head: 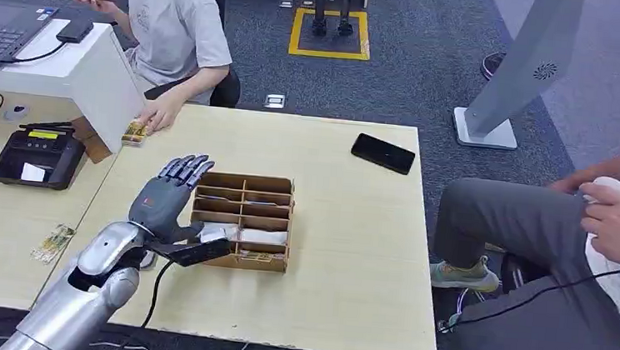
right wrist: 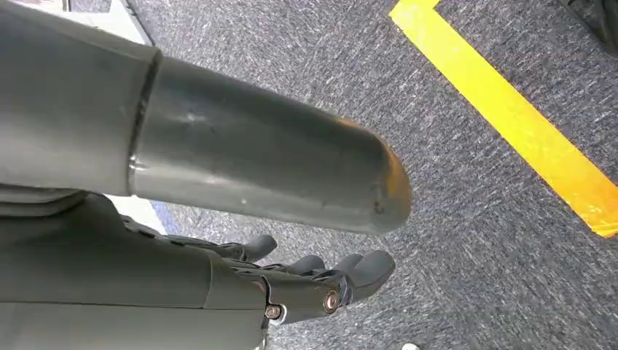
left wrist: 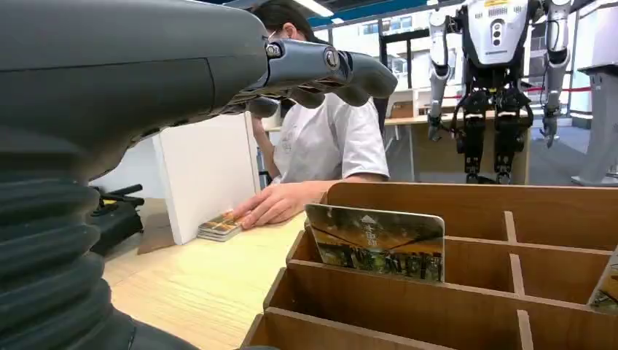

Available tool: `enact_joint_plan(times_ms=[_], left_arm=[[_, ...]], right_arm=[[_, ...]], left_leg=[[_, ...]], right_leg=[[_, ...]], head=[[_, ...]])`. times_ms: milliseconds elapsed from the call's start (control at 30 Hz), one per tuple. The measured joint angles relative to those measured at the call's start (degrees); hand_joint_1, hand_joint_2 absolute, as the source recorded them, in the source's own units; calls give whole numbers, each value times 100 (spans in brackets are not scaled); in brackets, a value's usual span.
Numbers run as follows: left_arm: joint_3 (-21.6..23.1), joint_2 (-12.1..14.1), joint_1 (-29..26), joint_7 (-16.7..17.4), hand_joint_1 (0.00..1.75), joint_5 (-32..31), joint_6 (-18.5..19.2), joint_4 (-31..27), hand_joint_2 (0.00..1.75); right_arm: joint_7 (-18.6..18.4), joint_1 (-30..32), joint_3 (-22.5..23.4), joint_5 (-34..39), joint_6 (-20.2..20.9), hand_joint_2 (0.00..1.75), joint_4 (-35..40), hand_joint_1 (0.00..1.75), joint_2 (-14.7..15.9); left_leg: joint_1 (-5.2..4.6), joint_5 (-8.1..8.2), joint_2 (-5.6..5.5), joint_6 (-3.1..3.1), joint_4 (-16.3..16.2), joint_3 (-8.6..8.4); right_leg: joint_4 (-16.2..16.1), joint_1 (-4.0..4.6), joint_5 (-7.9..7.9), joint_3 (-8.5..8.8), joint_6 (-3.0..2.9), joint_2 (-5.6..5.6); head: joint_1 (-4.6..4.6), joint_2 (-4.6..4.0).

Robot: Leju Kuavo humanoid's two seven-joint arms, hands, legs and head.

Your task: Pass the card to the sensor for recognition and then transmit it.

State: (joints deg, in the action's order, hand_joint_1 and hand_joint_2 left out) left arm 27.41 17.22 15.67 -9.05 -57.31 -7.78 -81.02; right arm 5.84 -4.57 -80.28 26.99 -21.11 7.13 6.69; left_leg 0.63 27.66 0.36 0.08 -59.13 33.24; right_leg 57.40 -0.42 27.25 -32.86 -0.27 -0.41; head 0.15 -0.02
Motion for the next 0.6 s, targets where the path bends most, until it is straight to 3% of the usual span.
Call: enact_joint_plan(times_ms=[600], left_arm=[[0, 0, 11, 0, 0, 0, 0, 0, 175]], right_arm=[[0, -1, 0, 0, 0, 0, 0, 0, 0]], left_leg=[[0, 0, 0, 0, 0, 0]], right_leg=[[0, 0, 0, 0, 0, 0]], head=[[0, 0]])
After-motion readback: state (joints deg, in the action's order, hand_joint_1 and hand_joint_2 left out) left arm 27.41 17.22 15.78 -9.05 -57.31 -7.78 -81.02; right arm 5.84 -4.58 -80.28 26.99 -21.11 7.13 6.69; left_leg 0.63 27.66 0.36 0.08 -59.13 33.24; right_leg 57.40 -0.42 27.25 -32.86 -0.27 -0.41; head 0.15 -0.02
